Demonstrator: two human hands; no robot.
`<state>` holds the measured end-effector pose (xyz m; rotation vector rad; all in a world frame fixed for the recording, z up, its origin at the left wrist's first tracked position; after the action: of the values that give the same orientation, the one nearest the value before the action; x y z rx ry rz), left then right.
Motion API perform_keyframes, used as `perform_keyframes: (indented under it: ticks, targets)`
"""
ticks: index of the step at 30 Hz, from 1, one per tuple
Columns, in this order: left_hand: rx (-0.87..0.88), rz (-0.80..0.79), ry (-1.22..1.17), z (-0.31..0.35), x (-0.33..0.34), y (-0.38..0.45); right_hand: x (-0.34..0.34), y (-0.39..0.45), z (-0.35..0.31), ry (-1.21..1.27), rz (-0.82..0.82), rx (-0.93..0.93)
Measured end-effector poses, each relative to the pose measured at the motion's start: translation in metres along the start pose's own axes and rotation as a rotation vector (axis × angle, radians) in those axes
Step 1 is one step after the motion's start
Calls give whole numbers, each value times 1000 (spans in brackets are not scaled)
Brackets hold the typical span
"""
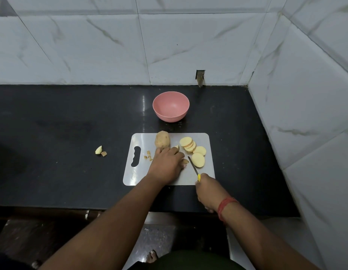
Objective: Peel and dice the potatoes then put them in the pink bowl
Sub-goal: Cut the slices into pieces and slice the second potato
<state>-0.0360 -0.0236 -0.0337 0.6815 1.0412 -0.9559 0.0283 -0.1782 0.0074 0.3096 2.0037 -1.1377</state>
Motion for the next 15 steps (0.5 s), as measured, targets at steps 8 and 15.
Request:
perform_keyframes:
  ticks: [8,15]
  targets:
    - [-18,31,-35,-1,1,-4,0,3,-8,-105,9,-85]
    - [-38,35,-57,2,2,-3,5,10,-16,-136,-16,-47]
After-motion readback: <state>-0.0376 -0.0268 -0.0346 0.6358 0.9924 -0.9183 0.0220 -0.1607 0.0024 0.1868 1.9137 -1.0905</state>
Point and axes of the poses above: each hand's wrist, its own y-axis towards the middle knuckle, its own x-axis out of the palm, z = x × y, the point moved 2 cm from there along y, towards the middle knuckle, and after that the axes turned 13 degrees about -y, right-handed, at the moved point
